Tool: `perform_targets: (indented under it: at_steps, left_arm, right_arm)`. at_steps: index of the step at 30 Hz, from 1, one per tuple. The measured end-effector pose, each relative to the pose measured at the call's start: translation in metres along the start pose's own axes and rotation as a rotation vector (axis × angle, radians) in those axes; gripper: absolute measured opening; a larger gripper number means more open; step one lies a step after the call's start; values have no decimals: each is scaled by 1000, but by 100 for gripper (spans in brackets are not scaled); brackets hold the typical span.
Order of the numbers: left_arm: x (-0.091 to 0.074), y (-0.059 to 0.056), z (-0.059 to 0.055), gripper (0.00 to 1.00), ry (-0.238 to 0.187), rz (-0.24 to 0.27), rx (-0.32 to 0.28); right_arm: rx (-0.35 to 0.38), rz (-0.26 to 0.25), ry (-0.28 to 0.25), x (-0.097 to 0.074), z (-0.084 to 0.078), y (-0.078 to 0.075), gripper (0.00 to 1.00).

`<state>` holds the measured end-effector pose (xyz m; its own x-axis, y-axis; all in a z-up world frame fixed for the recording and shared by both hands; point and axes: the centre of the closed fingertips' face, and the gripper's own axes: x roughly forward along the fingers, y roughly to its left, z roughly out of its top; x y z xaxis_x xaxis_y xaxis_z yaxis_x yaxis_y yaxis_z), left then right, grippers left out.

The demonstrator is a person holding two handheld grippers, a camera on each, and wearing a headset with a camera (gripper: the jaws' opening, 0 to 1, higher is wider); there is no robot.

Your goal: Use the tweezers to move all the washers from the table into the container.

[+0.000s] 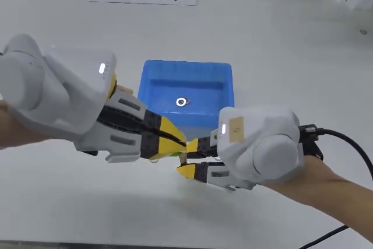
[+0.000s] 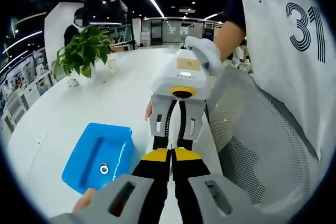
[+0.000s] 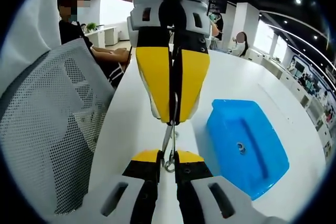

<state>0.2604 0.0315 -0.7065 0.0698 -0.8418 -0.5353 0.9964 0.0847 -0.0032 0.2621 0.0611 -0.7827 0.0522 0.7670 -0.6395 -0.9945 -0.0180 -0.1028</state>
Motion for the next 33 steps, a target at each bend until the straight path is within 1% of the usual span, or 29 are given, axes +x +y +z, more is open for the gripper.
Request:
perform_targets:
  at_steps: [11,15,20,23,25,26,33]
  left_arm:
    - [0,1,0,5,-10,2,-6]
    - [0,-1,0,5,-9,-2,-8]
    - [0,-3,1,5,-9,-2,-5]
    - [-1,-5,0,5,-1,-1,0]
    - [-2,-6,0,5,2,-2,-1]
    - [-2,-7,0,5,-2,-3,-9]
    - [-7,-7,5,5,-4,3,-3]
  right_arm:
    - [3,1,-6,0,0,0,11]
    - [11,5,-7,0,0,1,11]
    - [-6,9,3,0,0,2,11]
    - [-15,-1,3,0,0,3,10]
    - [-10,4,1,0,1,4,10]
    - [-13,6,-2,-1,2,5,10]
    - [-16,11,-13,-5,7,5,10]
